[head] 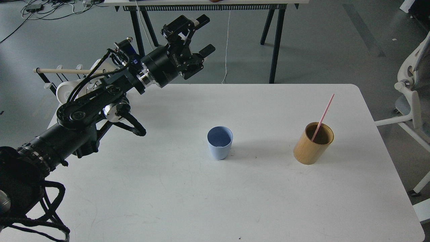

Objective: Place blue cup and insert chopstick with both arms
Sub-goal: 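Release the blue cup and raise the left gripper away, then reach the right gripper to the pink stick in the tan cup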

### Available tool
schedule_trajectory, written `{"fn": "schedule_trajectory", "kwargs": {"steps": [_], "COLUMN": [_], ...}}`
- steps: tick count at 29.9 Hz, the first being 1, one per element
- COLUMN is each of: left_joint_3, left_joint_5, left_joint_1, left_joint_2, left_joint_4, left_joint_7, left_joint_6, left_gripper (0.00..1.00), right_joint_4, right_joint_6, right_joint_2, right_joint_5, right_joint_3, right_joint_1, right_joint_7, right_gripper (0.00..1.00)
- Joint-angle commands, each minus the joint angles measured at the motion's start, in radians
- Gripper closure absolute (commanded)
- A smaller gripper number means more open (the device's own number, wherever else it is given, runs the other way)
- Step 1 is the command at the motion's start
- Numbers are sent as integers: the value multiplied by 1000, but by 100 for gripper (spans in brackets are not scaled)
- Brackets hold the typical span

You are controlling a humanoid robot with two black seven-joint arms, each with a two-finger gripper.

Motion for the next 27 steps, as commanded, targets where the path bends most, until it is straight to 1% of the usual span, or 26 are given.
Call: {"fn": "schedule_trajectory", "kwargs": {"steps": [1,3,6,10,14,16,19,24,27], "left_joint_3": [-88,-116,-121,-121,-121,-121,-121,-121,-124], "left_joint_5": [-19,-19,-19,-18,-18,-18,-18,-19,-19], "left_joint_1": [52,69,83,98,106,107,113,124,135], "left_joint_2": [7,5,2,-2,-2,-2,-2,-2,1], "left_joint_4": [-35,-46,-51,-51,-51,-51,-51,-51,-51], "left_joint_7": [0,0,0,0,0,0,0,0,0], "left_joint_6": [0,0,0,0,0,0,0,0,0], "left_gripper": [8,8,8,8,7,7,7,7,7], "right_joint_4": [-7,-16,-72,-82,-89,-90,-140,-233,-250], "right_joint_6": [-103,-149,-183,-184,-183,-183,-183,-184,-184], "right_joint_2": [34,83,159,231,245,275,331,452,490], "right_joint_5": [-83,-99,-133,-162,-163,-165,-176,-176,-174], "right_joint_3": [-131,-200,-257,-271,-274,-278,-331,-343,-341], "right_joint_1": [-9,-6,-4,0,-9,-10,6,13,17], "right_joint_7": [0,0,0,0,0,0,0,0,0], "right_gripper": [5,5,5,5,5,5,6,14,17]}}
